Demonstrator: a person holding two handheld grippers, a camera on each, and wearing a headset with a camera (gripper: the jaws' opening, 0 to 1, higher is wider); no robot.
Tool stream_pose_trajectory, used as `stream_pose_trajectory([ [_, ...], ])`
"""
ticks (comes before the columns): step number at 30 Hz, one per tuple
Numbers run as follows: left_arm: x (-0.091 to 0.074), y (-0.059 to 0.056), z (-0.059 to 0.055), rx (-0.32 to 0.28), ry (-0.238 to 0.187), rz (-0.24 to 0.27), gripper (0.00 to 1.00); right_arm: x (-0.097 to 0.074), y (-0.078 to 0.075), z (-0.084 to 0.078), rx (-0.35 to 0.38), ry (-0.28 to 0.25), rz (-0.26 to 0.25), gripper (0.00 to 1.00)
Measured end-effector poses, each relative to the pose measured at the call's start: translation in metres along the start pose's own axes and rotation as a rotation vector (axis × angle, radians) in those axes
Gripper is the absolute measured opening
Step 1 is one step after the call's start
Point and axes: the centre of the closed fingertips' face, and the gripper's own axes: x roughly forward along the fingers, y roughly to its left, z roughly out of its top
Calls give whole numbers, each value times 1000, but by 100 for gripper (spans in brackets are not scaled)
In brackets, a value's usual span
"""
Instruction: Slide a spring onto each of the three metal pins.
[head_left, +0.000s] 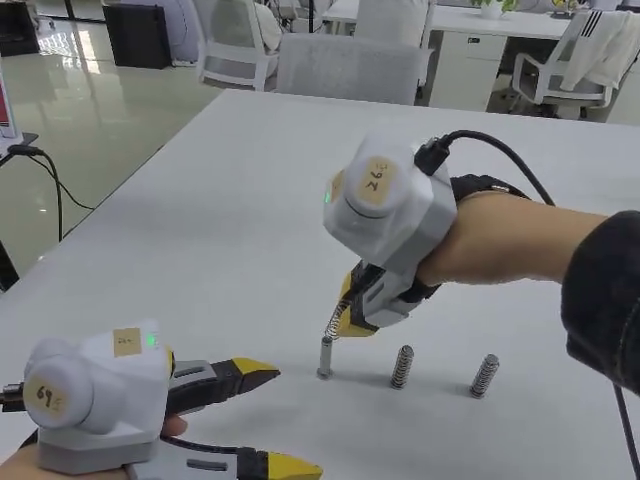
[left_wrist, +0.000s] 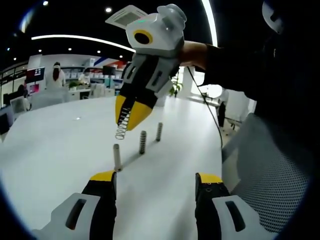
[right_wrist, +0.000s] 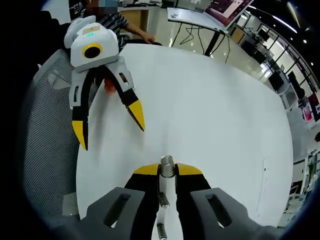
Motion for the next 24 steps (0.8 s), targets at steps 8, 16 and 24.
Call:
stream_pose_trajectory([
  [8,0,2,0,-3,-2,6,59,9,-2,0,-7,17,20,8],
  [16,-1,4,0,-7,-5,9,59,17,-2,-5,-12,46,38,8],
  [24,0,3,-1,-5,-4,8,58,26,-2,-8,-7,66,59,8],
])
